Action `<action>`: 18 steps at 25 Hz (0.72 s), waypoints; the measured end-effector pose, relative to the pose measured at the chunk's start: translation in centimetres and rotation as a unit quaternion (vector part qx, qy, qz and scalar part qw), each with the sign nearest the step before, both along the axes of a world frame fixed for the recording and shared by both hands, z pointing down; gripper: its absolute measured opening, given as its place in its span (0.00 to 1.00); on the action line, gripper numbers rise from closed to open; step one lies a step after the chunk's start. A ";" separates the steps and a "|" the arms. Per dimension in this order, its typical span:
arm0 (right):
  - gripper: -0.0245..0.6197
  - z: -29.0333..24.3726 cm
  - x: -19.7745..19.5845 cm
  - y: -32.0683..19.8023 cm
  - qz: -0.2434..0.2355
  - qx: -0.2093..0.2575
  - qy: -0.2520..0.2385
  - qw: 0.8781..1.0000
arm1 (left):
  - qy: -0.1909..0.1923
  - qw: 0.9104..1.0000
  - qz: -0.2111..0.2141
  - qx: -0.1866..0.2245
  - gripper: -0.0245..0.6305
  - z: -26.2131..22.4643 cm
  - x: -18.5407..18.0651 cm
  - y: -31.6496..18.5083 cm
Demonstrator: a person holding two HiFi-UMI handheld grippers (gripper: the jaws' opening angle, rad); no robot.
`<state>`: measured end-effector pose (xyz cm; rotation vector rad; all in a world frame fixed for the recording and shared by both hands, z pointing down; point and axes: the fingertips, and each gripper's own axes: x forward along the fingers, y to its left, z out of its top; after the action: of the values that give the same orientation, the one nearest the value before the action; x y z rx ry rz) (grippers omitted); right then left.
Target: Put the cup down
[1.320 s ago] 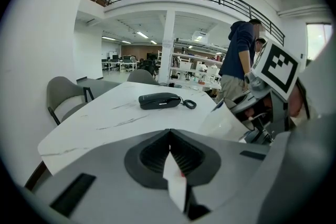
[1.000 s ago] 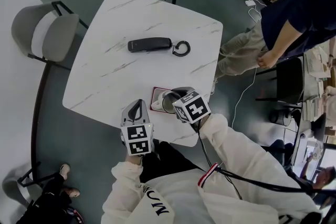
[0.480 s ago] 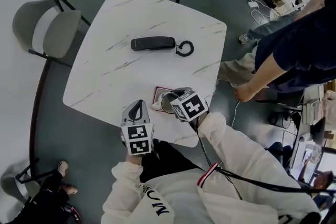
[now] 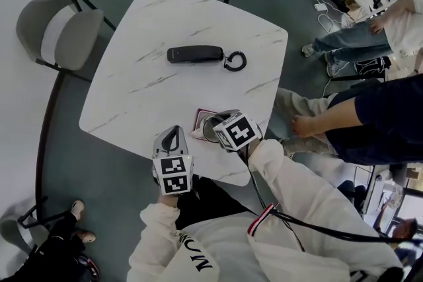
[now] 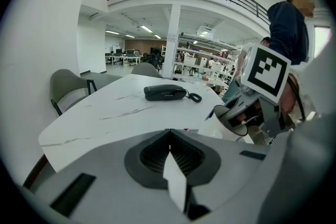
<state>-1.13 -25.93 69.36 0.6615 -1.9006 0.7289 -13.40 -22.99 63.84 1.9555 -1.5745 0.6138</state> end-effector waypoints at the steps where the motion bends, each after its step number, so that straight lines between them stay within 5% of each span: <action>1: 0.11 0.0 0.0 0.0 -0.001 -0.001 0.002 1.000 | -0.001 1.000 0.000 -0.001 0.05 0.0 0.0 0.0; 18: 0.11 0.3 -0.5 0.0 -0.016 -0.021 0.044 0.999 | -0.002 1.000 0.002 -0.016 0.05 0.7 -0.2 0.3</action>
<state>-1.61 -25.93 69.69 0.6257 -1.8072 0.7074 -13.64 -22.67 64.55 1.9348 -1.5535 0.6412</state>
